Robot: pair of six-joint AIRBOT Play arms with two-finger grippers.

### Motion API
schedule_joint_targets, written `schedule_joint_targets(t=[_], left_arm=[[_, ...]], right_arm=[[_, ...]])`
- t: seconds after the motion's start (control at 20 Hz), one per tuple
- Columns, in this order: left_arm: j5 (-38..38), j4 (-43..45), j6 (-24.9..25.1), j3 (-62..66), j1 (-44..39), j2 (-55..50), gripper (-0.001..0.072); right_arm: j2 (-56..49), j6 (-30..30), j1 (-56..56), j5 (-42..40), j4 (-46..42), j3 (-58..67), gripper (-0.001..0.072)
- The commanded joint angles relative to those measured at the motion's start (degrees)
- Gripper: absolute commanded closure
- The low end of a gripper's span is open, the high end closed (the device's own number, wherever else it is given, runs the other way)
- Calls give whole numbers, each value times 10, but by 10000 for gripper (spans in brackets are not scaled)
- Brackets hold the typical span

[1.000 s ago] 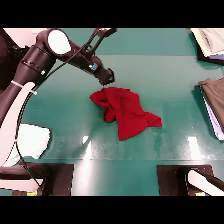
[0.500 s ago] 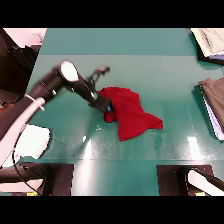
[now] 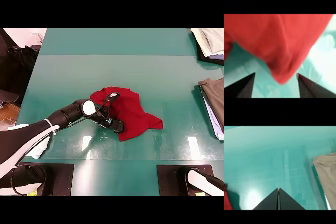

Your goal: Fold the shirts.

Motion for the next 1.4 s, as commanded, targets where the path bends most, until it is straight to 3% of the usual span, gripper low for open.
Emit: schedule_joint_targets(t=[0.0,0.25,0.35,0.4,0.55,0.75,1.05,1.1,1.2,1.25,1.35], left_arm=[[56,-27,-10,-8,-7,-1,91],[63,-40,-10,-8,-7,-3,116],[53,-42,-10,-8,-7,-9,583],[49,-43,-11,-8,-7,-9,683],[-10,-34,-6,17,6,21,684],[-124,74,-2,117,85,163,684],[-267,265,-2,273,211,311,683],[-286,292,-2,285,221,318,683],[-329,333,-2,290,228,322,683],[-350,346,-2,289,228,321,684],[-373,353,-7,286,228,320,684]], right_arm=[[0,0,0,0,0,1,692],[0,0,0,0,0,0,692],[0,0,0,1,1,0,692],[0,0,0,2,0,0,692],[0,0,1,5,2,0,692],[0,0,0,11,35,-3,691],[0,-60,17,-55,278,-146,689],[0,-70,34,-74,288,-182,648],[0,-74,84,-115,286,-253,202],[-2,-76,115,-143,286,-291,112],[-25,-99,185,-179,287,-342,115]])
